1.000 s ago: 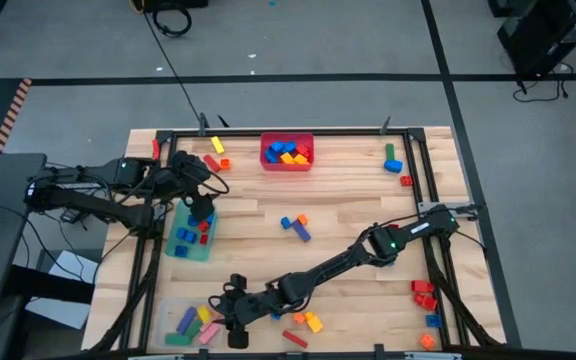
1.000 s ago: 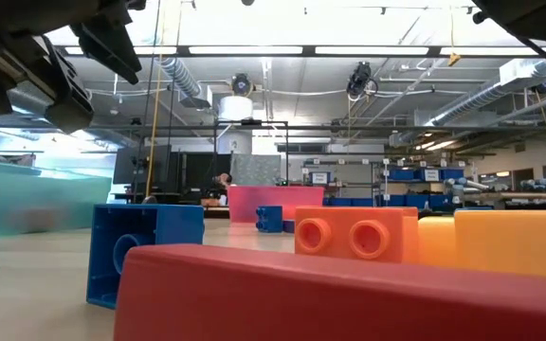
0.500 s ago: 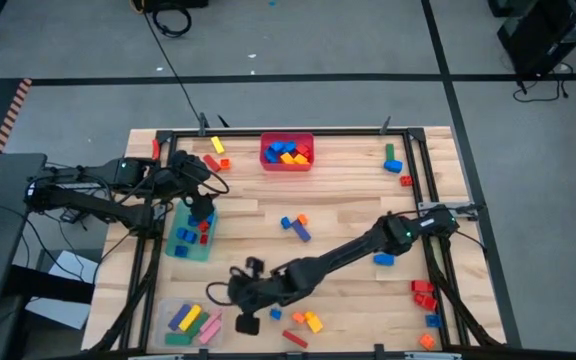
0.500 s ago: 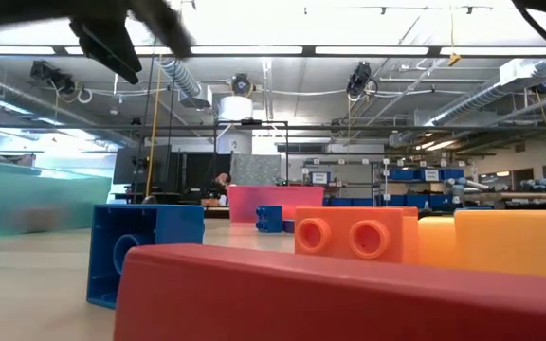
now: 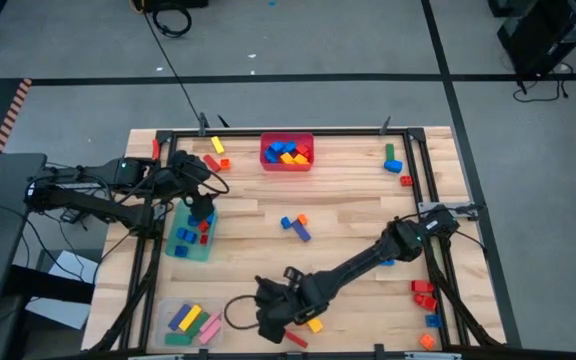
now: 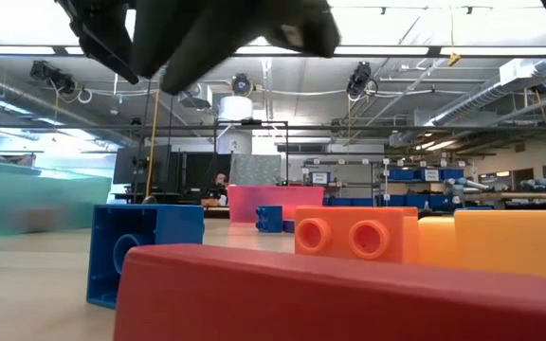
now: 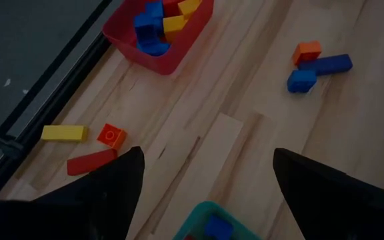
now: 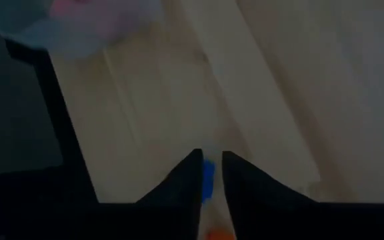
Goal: Sort blocks by size
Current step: Put the yellow 1 studded building block into the red bin
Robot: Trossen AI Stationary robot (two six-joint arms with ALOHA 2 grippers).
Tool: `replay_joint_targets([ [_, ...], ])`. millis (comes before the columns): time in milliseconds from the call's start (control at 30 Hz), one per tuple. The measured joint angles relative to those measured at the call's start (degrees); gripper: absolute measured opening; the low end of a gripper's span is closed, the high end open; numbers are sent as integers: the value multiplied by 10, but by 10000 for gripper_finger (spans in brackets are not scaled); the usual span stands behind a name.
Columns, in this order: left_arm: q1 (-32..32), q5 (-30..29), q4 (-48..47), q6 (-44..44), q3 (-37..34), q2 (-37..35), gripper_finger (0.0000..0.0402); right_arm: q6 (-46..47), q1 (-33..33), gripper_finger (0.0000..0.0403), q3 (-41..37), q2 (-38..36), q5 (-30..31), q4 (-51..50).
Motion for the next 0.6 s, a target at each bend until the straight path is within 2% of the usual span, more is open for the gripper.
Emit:
replay_joint_targets([
  [167,0,0,0,-1,0,0,339,60,26,130,0,0,0,-52],
  [400,0,0,0,-2,0,0,339,207,68,190,0,0,-19,-179],
  [600,0,0,1,-4,0,0,339,304,102,231,-1,0,-45,-198],
])
